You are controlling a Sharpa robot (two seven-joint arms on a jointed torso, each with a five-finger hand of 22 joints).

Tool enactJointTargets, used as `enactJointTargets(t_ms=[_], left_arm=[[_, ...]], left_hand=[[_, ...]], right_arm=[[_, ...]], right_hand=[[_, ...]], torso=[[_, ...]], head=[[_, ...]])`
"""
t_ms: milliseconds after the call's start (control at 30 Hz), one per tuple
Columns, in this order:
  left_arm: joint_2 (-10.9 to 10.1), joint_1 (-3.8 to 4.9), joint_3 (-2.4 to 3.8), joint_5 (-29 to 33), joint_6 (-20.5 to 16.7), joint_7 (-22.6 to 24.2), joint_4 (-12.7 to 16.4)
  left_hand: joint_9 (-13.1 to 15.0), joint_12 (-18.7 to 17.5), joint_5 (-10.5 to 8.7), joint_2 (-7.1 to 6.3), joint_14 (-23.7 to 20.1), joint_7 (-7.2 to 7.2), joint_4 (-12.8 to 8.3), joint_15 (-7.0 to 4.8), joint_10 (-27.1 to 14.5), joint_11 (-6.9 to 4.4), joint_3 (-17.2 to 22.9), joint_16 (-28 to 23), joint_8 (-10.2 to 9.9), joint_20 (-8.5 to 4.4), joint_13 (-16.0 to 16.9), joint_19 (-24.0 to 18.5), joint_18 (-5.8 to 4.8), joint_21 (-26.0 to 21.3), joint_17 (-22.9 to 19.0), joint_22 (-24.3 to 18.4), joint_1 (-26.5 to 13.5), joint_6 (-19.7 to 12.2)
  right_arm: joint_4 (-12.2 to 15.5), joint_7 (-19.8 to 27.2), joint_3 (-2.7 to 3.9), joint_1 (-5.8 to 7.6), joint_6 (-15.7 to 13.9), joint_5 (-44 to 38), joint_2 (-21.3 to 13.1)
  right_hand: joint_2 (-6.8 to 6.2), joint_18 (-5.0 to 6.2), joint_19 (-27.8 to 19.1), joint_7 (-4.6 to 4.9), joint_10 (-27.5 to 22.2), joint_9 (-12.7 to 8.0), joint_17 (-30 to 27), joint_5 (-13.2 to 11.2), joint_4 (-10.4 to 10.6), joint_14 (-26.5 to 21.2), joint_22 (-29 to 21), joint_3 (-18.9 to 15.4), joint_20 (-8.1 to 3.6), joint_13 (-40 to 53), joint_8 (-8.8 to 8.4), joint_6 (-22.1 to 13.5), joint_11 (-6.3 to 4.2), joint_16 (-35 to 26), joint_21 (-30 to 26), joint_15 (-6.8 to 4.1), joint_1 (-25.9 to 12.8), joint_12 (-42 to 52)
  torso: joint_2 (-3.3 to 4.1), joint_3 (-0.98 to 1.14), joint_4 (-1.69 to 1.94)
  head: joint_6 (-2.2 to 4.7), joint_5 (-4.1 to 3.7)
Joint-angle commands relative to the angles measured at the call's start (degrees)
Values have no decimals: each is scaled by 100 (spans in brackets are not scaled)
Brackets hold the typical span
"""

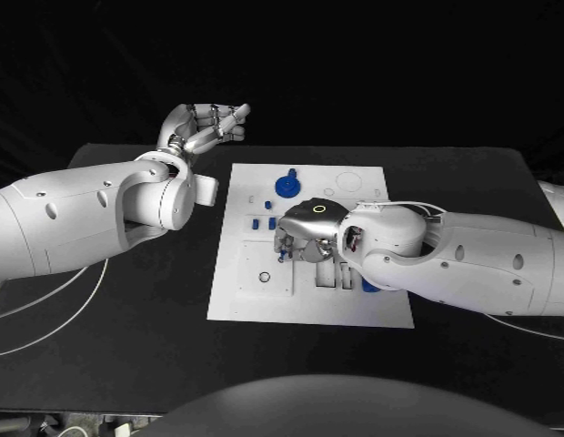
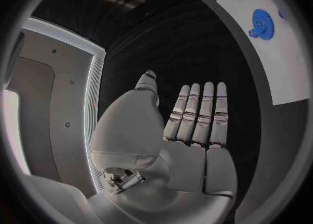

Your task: Assemble the parts on the task board

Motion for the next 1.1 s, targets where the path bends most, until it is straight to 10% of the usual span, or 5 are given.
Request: enactJointTargets(t_ms=[33, 1100], left_arm=[[3, 4, 5, 3, 63, 46, 15], [16, 4, 5, 3, 86, 40, -9]], left_hand=[[9, 22, -23, 58, -38, 10, 8, 10, -43, -11, 39, 17, 23, 5, 3, 42, 63, -7, -6, -6, 5, -48], [9, 33, -21, 70, -48, 12, 8, 12, -53, -10, 37, 32, 26, 6, 3, 42, 63, -8, -32, -32, 7, -57]], right_arm=[[-9, 16, -8, -9, 157, -23, 15], [18, 69, -12, -38, -7, 67, -17]], right_hand=[[-10, -39, 600, -7, -48, 2, 1506, 9, 5, 605, 1506, 22, 53, -4, 11, -41, -6, 23, 26, 32, -33, -29], [2, -39, 600, -15, -51, 2, 1506, 16, 3, 605, 1506, 44, 55, -2, 10, -35, -13, 23, 26, 28, -32, -25]], torso=[[1, 1, -2], [4, 4, 1]], head=[[1, 3], [1, -15]])
